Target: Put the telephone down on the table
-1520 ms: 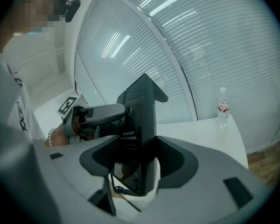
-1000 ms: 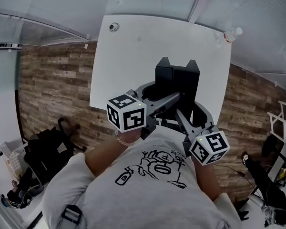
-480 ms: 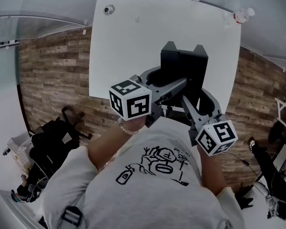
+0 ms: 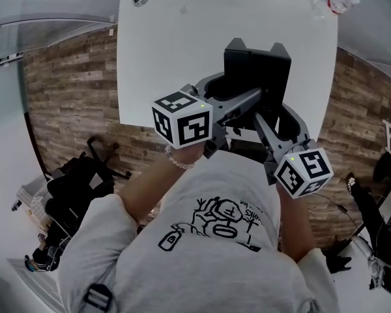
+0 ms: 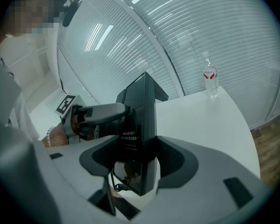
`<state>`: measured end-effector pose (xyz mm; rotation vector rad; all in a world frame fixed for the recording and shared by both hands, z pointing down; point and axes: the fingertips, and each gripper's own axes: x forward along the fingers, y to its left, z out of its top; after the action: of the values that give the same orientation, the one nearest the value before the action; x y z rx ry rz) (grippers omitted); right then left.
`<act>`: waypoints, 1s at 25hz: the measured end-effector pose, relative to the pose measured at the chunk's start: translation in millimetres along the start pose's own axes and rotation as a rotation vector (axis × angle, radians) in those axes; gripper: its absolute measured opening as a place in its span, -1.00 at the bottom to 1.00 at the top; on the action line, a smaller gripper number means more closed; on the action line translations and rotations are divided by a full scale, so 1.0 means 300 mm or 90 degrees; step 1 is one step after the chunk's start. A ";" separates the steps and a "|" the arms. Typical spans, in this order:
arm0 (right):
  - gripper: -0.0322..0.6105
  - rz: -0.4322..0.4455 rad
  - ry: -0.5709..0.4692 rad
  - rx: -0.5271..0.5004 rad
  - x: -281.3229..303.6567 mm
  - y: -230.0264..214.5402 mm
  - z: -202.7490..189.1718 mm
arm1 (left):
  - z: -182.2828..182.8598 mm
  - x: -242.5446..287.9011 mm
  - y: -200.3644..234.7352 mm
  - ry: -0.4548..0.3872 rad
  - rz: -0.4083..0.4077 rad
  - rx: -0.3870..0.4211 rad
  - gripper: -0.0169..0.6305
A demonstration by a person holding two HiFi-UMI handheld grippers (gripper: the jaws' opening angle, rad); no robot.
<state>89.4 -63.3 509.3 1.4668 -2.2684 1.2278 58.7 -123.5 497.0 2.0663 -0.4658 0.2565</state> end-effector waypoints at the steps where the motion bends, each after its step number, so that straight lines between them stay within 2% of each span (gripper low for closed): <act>1: -0.16 -0.002 0.002 0.002 0.010 -0.008 -0.006 | -0.004 0.006 0.013 0.001 0.001 -0.001 -0.12; 10: -0.16 -0.007 0.017 0.015 0.097 -0.078 -0.053 | -0.034 0.062 0.127 0.012 0.003 -0.023 -0.12; 25: -0.16 -0.010 0.030 0.032 0.217 -0.181 -0.099 | -0.054 0.145 0.271 0.027 0.011 -0.029 -0.12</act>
<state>93.5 -95.7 593.0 1.4544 -2.2074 1.3085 63.7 -156.7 584.4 2.0098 -0.4606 0.2966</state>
